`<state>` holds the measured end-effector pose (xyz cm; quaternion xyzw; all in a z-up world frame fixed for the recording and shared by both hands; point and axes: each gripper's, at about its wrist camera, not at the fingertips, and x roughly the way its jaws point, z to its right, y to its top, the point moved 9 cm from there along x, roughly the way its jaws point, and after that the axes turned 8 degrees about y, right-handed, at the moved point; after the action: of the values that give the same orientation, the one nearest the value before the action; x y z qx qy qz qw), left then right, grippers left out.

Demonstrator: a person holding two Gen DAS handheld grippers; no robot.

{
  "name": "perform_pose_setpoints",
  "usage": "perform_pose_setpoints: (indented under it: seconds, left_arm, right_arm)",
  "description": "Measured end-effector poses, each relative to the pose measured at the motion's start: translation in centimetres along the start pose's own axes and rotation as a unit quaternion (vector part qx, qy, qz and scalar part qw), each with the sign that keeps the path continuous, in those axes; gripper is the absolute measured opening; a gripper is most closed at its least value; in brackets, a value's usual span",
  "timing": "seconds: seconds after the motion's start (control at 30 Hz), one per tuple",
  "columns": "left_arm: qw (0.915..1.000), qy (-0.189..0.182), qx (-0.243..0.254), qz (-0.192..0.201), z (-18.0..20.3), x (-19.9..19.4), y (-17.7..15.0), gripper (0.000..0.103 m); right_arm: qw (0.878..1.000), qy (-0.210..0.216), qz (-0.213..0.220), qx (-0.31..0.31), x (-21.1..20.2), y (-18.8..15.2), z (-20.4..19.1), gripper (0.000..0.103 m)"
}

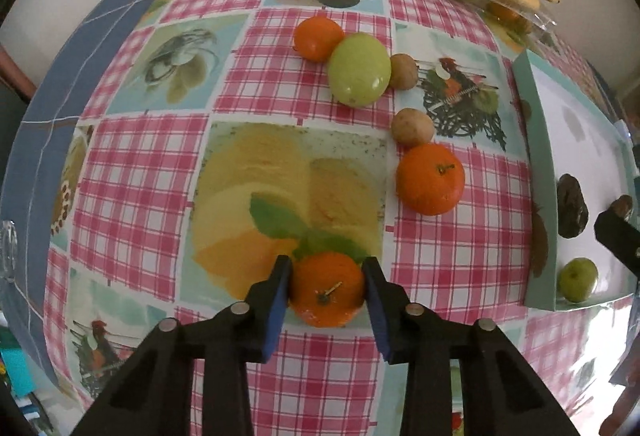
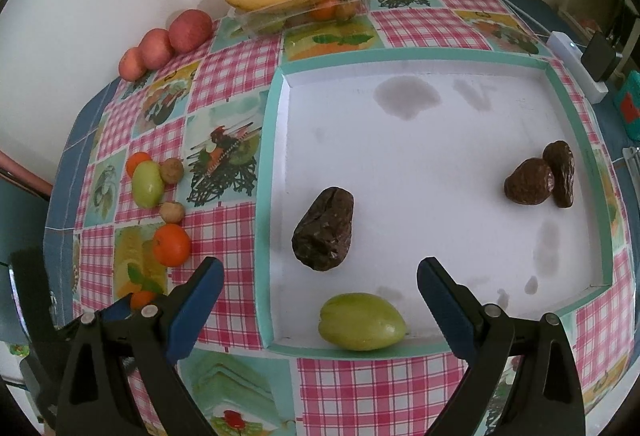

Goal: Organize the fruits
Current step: 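Grasp an orange with the left gripper while the right grasps another orange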

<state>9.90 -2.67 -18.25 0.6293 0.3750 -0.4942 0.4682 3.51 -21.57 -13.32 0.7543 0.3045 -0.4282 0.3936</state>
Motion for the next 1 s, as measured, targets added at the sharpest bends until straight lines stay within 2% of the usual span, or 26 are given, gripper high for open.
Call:
perform_pose_setpoints:
  seconds: [0.13, 0.23, 0.3, 0.43, 0.5, 0.8, 1.0]
  left_arm:
    - [0.9997, -0.012, -0.021, 0.0, -0.8, 0.3, 0.4, 0.038]
    - [0.9983, 0.005, -0.058, 0.006, -3.6, 0.6, 1.2, 0.038]
    - [0.9962, 0.015, -0.085, 0.01, -5.5, 0.8, 1.6, 0.038]
    - [0.988, -0.006, -0.154, 0.014, -8.9, 0.9, 2.1, 0.038]
    - [0.9848, -0.006, -0.173, 0.021, -10.1, 0.7, 2.3, 0.037]
    - [0.9777, -0.021, -0.207, 0.028, -11.4, 0.1, 2.1, 0.037]
    - [0.9767, -0.02, -0.213, 0.016, -12.1, 0.5, 1.2, 0.037]
  right_arm:
    - [1.0, -0.004, -0.005, -0.001, 0.2, -0.1, 0.2, 0.097]
    - [1.0, -0.008, -0.006, -0.001, 0.3, -0.2, 0.3, 0.097]
    - [1.0, -0.012, -0.007, -0.002, 0.3, -0.3, 0.4, 0.097]
    - [1.0, -0.016, -0.005, -0.01, 0.5, -0.2, 0.1, 0.097]
    - [1.0, -0.014, -0.003, -0.019, 0.5, -0.2, -0.4, 0.097]
    - [0.996, 0.023, 0.017, -0.083, 1.3, 0.1, -5.9, 0.097]
    - [0.989, 0.029, 0.005, -0.148, 3.5, -0.8, -10.3, 0.097]
